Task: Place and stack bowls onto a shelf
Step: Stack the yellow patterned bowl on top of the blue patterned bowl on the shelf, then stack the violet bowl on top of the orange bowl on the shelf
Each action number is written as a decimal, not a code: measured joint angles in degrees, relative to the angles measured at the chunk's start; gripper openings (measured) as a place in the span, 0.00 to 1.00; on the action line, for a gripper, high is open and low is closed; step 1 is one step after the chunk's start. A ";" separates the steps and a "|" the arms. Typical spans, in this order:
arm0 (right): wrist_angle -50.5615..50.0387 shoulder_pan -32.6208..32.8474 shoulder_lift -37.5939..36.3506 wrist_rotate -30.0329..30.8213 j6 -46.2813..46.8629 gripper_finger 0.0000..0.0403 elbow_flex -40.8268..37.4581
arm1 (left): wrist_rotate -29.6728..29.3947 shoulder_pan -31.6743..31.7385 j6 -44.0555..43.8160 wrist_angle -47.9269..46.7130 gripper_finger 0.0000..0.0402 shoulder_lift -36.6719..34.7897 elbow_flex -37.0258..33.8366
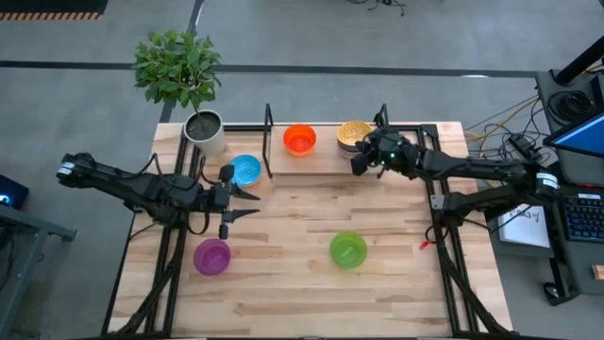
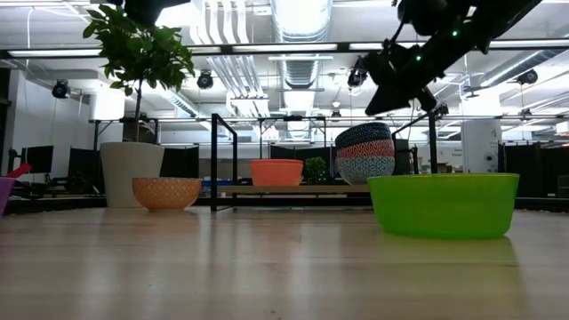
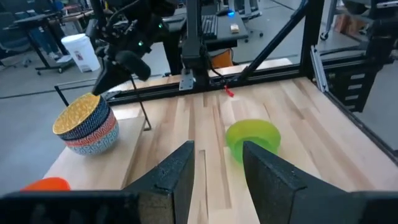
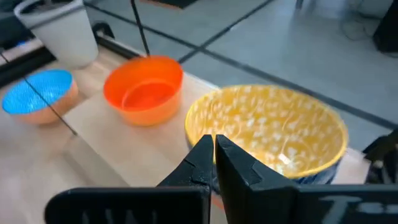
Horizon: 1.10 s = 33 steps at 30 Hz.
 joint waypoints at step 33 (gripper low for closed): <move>-0.75 18.87 -0.69 2.86 3.30 0.02 5.84 | -4.29 -0.14 -5.53 -9.48 0.30 -1.18 0.09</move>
